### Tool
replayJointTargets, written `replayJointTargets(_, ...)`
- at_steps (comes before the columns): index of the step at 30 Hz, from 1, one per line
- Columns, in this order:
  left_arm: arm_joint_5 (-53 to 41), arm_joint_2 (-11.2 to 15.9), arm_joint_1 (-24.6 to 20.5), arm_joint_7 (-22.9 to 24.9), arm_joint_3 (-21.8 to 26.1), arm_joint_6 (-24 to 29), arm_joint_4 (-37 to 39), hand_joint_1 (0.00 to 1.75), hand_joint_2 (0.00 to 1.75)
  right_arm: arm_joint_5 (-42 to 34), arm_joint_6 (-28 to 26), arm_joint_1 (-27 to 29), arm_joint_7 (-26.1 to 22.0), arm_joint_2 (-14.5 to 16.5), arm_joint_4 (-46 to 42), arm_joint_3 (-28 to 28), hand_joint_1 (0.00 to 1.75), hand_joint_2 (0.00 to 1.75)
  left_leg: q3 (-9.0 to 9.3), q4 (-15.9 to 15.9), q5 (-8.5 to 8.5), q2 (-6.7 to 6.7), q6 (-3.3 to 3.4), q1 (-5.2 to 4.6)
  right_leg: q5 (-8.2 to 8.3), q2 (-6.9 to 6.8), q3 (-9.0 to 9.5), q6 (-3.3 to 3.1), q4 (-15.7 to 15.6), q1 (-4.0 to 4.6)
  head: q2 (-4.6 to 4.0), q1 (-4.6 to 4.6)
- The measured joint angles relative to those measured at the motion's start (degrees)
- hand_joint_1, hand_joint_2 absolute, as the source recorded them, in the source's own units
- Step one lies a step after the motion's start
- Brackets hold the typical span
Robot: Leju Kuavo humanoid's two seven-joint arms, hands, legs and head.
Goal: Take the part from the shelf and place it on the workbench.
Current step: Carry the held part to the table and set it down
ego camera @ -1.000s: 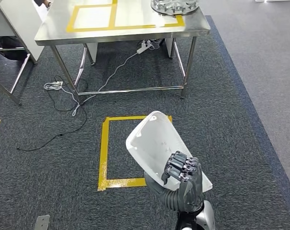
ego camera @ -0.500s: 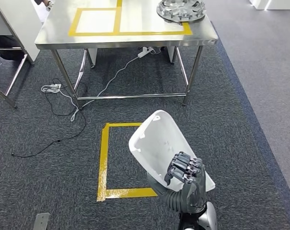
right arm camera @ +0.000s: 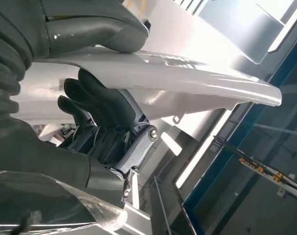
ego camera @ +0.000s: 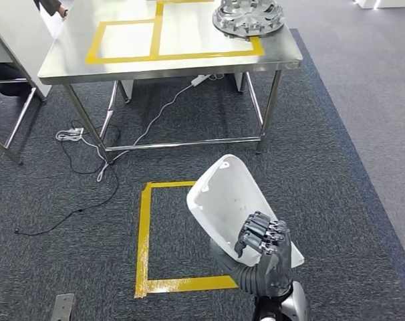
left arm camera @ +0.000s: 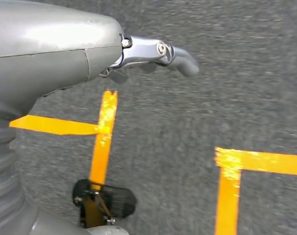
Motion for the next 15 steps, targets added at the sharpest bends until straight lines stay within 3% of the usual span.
replayJointTargets(2,0.1,0.1,0.3,0.0,0.0,0.0,0.0,0.00,1.75,0.0,0.0,0.1,0.0,0.0,0.0,0.0,1.75,1.75,-5.67,7.7,-1.31,0.01,-0.46,0.19,-1.33,-0.02,1.64,-0.08,-0.2,-0.01,0.01,-0.06)
replayJointTargets(3,0.2,0.1,0.5,0.0,0.0,0.0,0.0,0.00,1.75,0.1,0.0,0.2,0.0,0.0,0.0,0.0,1.75,1.75,-7.81,9.6,-0.57,0.01,-0.58,0.24,-2.10,0.07,2.56,-0.01,-0.2,-0.03,0.01,-0.07)
replayJointTargets(4,0.2,0.2,0.7,0.0,0.0,0.0,0.0,0.00,1.75,0.2,0.0,0.2,0.0,0.0,0.0,0.0,1.75,1.75,-8.92,9.2,1.61,0.01,-0.63,0.28,-2.94,0.16,3.62,0.13,-0.2,-0.06,0.01,-0.09)
replayJointTargets(5,0.2,0.2,0.8,0.0,0.0,0.0,0.0,0.00,1.75,0.2,0.0,0.3,0.0,0.0,0.0,0.0,1.75,1.75,-9.01,6.7,4.80,0.02,-0.61,0.30,-3.81,0.23,4.71,0.29,-0.2,-0.12,0.00,-0.06)
replayJointTargets(6,0.2,0.2,0.9,-0.1,0.0,0.0,0.0,0.00,1.75,0.3,0.0,0.2,0.1,0.0,0.0,0.0,1.75,1.75,-8.42,3.4,8.13,0.07,-0.55,0.28,-4.75,0.25,5.74,0.51,-0.3,-0.20,-0.01,-0.05)
replayJointTargets(7,0.2,0.2,1.0,-0.1,0.0,0.0,0.0,0.00,1.75,0.3,0.0,0.2,0.1,0.0,0.1,0.0,1.75,1.75,-7.71,0.5,10.38,0.14,-0.44,0.12,-5.62,0.27,6.61,0.82,-0.4,-0.19,-0.01,-0.10)
replayJointTargets(8,0.2,0.3,1.0,-0.1,0.0,0.0,0.0,0.00,1.75,0.3,0.0,0.2,0.1,0.0,0.0,0.0,1.75,1.75,-6.72,-1.9,10.99,0.21,-0.18,-0.05,-6.34,0.33,7.24,1.20,-0.7,-0.16,-0.02,-0.20)
replayJointTargets(10,0.2,0.2,1.0,-0.1,0.0,-0.1,0.0,0.00,1.75,0.4,0.0,0.2,0.2,0.0,0.0,0.0,1.75,1.75,-5.31,-3.9,9.36,0.27,0.74,-0.34,-6.82,0.39,8.34,2.06,-1.4,-0.01,-0.01,-0.36)
replayJointTargets(12,0.1,0.2,1.0,-0.1,0.0,-0.1,0.0,0.00,1.75,0.4,0.0,0.1,0.2,0.0,0.0,0.0,1.75,1.75,-3.84,-5.3,8.15,0.07,1.79,-0.19,-5.87,0.34,8.51,2.82,-0.4,-0.01,0.01,-0.28)
replayJointTargets(13,0.1,0.2,1.0,-0.2,0.0,-0.1,0.0,0.00,1.75,0.5,0.0,0.1,0.2,0.0,-0.1,0.0,1.75,1.75,-3.01,-6.0,7.80,-0.04,2.23,-0.07,-5.02,0.31,7.48,3.10,1.8,0.01,0.01,-0.14)
replayJointTargets(15,0.1,0.2,1.1,-0.2,0.0,-0.1,0.0,0.00,1.75,0.5,0.0,0.0,0.2,0.0,-0.1,0.0,1.75,1.75,-1.01,-7.2,6.95,-0.19,2.84,0.04,-4.56,0.22,2.43,3.30,8.8,0.02,0.01,0.07)
